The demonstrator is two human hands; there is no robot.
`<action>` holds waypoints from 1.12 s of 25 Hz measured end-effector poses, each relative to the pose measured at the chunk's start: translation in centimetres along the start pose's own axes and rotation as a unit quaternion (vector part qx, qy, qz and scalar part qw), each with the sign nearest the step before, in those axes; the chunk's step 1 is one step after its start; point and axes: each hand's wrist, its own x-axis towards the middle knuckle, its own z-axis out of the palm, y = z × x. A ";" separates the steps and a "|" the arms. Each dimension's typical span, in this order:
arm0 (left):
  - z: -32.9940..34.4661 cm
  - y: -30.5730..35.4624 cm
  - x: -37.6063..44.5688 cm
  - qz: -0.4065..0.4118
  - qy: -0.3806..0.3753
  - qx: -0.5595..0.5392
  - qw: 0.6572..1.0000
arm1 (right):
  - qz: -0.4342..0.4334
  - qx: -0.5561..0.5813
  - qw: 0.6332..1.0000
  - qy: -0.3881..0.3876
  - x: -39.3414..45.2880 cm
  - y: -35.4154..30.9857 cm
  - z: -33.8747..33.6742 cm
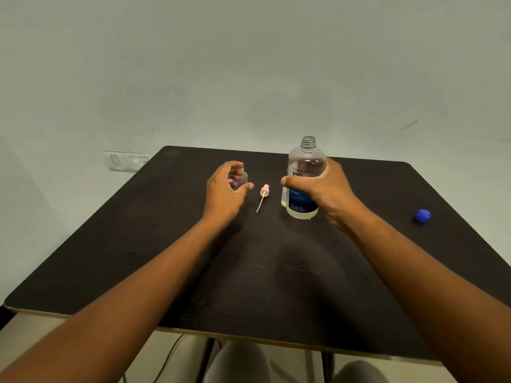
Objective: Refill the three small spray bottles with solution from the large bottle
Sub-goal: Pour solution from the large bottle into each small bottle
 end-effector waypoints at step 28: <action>0.0 3.9 -2.1 -0.002 -0.075 -0.004 0.997 | -0.005 -0.074 0.997 -0.034 -3.8 -1.7 -2.4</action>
